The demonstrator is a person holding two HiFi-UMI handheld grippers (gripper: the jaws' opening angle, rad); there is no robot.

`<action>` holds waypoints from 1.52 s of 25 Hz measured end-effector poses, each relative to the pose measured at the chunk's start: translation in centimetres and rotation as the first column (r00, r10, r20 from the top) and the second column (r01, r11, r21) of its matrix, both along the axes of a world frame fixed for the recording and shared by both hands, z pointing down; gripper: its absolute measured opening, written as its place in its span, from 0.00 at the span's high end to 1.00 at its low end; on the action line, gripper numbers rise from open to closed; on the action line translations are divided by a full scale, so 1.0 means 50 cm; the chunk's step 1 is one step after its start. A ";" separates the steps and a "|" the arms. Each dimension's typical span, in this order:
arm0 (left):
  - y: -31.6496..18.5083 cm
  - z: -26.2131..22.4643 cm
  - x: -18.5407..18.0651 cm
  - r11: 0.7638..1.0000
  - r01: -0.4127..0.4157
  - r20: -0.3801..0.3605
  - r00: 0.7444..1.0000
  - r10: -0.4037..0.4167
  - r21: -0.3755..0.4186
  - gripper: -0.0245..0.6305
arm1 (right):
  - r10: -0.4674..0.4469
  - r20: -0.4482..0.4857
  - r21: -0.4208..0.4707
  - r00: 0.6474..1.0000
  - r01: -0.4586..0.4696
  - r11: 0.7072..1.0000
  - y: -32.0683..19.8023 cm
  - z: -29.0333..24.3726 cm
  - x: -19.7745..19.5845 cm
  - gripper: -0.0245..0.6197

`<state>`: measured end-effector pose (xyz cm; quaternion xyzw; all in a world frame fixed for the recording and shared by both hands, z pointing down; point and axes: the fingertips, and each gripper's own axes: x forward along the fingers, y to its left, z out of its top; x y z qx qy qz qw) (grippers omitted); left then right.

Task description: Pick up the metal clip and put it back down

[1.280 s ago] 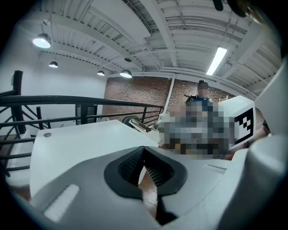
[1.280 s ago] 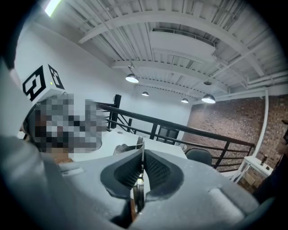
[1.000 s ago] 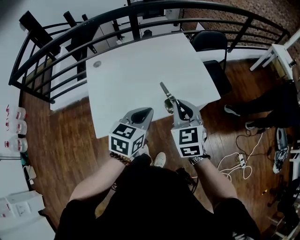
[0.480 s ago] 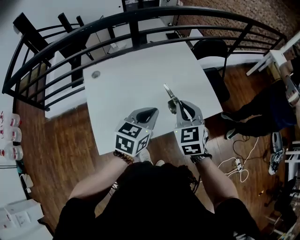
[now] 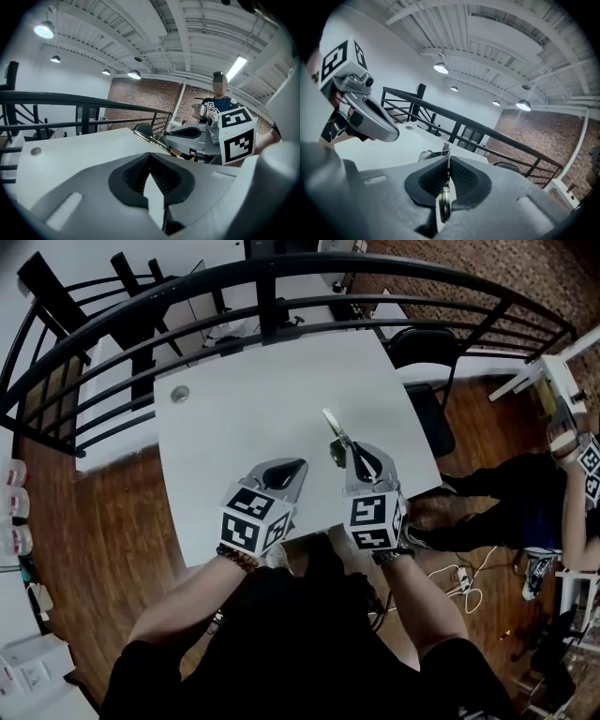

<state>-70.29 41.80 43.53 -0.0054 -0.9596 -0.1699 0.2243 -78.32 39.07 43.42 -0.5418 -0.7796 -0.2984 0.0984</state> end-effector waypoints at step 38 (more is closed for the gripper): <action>0.239 0.280 -0.256 0.959 0.265 -0.251 0.940 -0.233 0.103 0.94 | -0.370 0.219 0.287 0.903 0.303 0.909 0.276 0.366 -0.255 0.96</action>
